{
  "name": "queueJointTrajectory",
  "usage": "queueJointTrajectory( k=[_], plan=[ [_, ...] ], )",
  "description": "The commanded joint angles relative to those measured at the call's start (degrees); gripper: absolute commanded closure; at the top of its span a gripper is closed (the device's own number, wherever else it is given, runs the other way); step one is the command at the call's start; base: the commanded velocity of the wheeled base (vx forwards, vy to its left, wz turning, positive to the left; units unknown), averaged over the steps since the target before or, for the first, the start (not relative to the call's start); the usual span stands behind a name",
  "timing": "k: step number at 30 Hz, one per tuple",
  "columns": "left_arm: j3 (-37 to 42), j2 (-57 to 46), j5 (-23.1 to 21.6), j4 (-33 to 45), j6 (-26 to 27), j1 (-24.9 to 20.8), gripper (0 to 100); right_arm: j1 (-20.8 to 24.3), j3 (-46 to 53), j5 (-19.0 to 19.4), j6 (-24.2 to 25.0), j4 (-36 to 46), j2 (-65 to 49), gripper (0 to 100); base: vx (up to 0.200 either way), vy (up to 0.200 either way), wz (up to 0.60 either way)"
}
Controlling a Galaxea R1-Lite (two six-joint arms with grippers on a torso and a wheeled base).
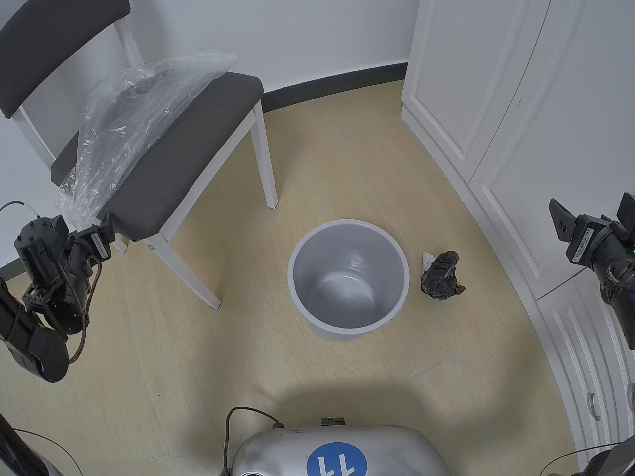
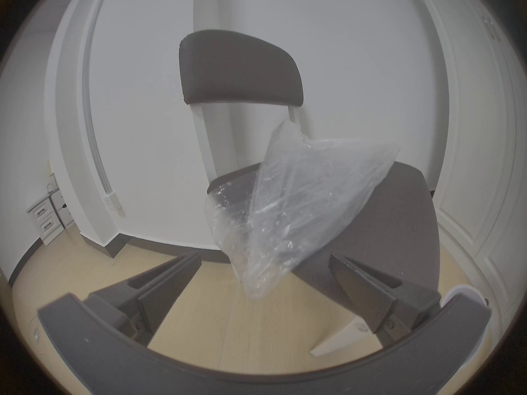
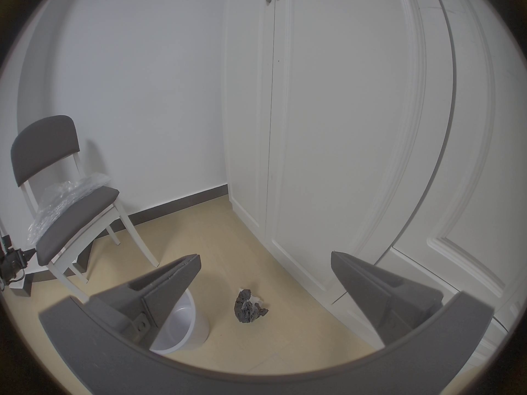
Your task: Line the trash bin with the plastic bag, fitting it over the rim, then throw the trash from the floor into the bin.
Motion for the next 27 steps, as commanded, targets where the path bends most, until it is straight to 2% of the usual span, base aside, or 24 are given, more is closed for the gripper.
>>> queueJointTrajectory(
  k=[1, 13, 16, 20, 27],
  plan=[
    [-0.7, 4.1, 0.8, -3.6, 0.7, 0.5, 0, 0.0, 0.1, 0.0, 0.1, -0.1, 0.2, 0, 0.000, 0.000, 0.00],
    [-3.2, -2.3, 0.1, -2.0, 1.3, 5.8, 0, 0.0, 0.2, 0.1, 0.1, -0.1, 0.0, 0, 0.000, 0.000, 0.00],
    [-3.9, -7.1, 0.0, 2.4, 1.3, 5.8, 0, 0.0, 0.2, 0.1, 0.0, -0.1, 0.0, 0, 0.000, 0.000, 0.00],
    [-5.4, -15.4, -0.7, 12.7, 0.7, 5.4, 0, 0.0, 0.3, 0.1, 0.1, -0.1, 0.2, 0, 0.000, 0.000, 0.00],
    [-8.6, -14.5, -2.0, 17.9, -4.3, 8.0, 0, -0.1, 0.3, 0.1, 0.1, -0.1, 0.2, 0, 0.000, 0.000, 0.00]
  ],
)
